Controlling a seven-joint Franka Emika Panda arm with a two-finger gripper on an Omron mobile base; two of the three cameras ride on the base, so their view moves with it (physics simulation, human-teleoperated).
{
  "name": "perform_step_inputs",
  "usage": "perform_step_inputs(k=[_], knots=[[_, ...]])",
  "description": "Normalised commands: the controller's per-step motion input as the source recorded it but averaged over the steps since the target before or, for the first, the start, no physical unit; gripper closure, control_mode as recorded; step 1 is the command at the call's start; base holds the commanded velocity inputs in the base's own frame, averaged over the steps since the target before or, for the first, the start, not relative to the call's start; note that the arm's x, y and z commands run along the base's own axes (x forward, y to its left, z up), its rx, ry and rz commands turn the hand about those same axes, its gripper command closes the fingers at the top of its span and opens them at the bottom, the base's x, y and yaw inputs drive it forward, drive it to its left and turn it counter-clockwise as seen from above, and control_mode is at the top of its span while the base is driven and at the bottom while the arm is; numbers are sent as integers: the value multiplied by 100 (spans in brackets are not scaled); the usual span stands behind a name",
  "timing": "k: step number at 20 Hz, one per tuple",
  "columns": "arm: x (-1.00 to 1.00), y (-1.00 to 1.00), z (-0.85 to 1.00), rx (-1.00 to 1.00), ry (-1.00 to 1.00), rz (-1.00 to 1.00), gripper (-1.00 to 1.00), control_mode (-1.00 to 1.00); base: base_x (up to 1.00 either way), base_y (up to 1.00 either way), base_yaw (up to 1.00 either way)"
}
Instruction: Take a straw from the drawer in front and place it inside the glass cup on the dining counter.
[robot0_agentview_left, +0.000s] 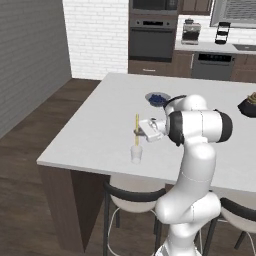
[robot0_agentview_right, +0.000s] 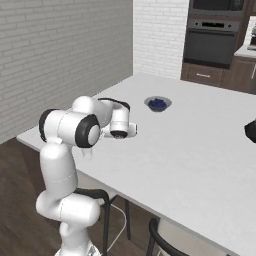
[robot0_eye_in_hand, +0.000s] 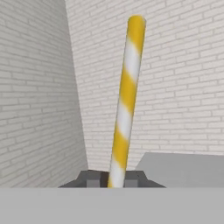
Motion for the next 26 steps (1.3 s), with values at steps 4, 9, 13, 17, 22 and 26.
perform_step_inputs(k=[4,9,13,17,22,26], knots=[[0,-10,4,0,0,1,100,-100,0,0,0],[1,-2,0,0,-2,0,100,-100,0,0,0],[4,0,-5,0,-3,0,100,-100,0,0,0],[0,0,-17,-1,0,0,100,-100,0,0,0],[0,0,-9,-2,0,0,100,-100,0,0,0],[9,3,0,0,0,0,100,-100,0,0,0]])
